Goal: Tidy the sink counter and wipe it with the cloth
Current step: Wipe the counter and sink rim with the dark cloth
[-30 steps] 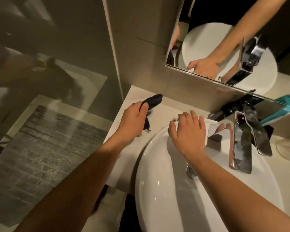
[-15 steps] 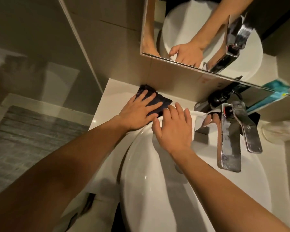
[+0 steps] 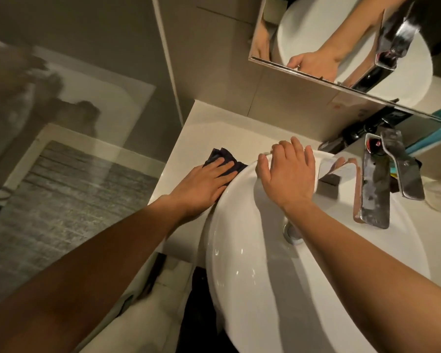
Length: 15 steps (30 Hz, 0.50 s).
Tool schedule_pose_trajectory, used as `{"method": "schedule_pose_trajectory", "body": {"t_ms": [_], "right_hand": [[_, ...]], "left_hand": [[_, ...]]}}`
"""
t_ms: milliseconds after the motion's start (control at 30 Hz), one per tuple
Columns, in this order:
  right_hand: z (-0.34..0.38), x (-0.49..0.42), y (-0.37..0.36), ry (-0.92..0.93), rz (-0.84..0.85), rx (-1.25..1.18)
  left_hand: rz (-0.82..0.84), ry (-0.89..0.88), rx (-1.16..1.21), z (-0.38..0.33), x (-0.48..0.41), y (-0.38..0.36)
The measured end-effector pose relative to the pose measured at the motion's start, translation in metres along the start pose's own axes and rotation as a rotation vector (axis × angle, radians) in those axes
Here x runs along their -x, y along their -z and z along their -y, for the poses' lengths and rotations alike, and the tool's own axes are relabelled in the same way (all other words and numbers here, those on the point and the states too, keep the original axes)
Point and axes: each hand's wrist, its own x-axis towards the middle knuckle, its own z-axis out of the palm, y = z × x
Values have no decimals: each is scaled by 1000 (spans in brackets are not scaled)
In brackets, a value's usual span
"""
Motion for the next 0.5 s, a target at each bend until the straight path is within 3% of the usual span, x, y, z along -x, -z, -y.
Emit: {"method": "schedule_pose_trajectory", "body": {"t_ms": [500], "right_hand": [[-1, 3, 10, 30, 95, -109]], "left_hand": [[-214, 134, -13, -12, 137, -77]]}}
